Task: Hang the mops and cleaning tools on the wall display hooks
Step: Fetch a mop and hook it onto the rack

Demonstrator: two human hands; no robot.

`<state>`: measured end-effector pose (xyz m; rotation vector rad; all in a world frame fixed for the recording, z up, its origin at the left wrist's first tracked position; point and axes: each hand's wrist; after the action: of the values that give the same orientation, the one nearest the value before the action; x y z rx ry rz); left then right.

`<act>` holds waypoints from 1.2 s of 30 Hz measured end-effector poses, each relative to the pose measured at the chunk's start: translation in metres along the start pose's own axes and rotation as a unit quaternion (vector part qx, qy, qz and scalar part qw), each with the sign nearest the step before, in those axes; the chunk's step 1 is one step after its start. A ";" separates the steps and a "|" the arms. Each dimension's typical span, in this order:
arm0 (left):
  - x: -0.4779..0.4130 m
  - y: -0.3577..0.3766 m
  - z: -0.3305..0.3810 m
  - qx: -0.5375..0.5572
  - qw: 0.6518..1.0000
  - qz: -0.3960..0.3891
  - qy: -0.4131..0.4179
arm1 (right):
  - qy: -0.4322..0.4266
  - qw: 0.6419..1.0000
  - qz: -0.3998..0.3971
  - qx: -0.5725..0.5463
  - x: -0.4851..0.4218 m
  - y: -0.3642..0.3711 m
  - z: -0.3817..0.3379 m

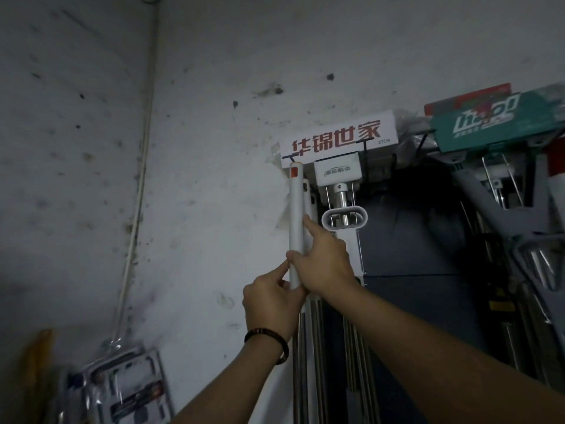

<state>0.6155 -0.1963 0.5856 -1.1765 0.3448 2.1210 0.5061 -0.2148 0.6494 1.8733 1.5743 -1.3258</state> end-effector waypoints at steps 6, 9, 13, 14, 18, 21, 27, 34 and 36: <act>-0.020 0.016 -0.003 -0.014 1.000 0.003 0.005 | 0.002 1.000 0.005 -0.012 -0.024 0.009 0.012; -0.025 0.020 -0.009 -0.022 1.000 -0.004 0.004 | 0.012 1.000 0.020 -0.015 -0.028 0.018 0.016; -0.026 0.028 -0.019 -0.029 0.999 -0.015 -0.014 | 0.023 0.999 0.018 0.032 -0.029 0.031 0.025; -0.026 0.030 -0.020 -0.028 0.999 -0.021 -0.024 | 0.030 0.998 0.020 0.051 -0.030 0.033 0.027; -0.030 0.037 -0.026 -0.025 0.997 -0.048 -0.046 | 0.055 0.992 0.027 0.113 -0.030 0.036 0.030; -0.030 0.037 -0.033 -0.030 0.994 -0.100 -0.033 | 0.041 0.985 0.017 0.169 -0.021 0.038 0.032; -0.005 0.027 -0.062 -0.060 0.968 -0.234 -0.070 | 0.038 0.982 -0.016 0.184 0.032 0.051 0.058; 0.075 -0.010 -0.111 0.005 0.913 -0.321 -0.252 | 0.076 0.985 -0.045 0.146 0.141 0.071 0.102; 0.102 -0.023 -0.122 0.035 0.902 -0.323 -0.284 | 0.073 0.989 -0.044 0.124 0.183 0.081 0.116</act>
<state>0.6726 -0.1992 0.4358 -0.4757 -0.2163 1.7199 0.5198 -0.2240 0.4186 2.1122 1.6452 -1.5134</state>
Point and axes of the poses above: each hand's wrist, its own x-axis away from the middle knuckle, its own y-axis out of the palm, z = x × y, and after that the axes turned 1 degree about -x, right-handed
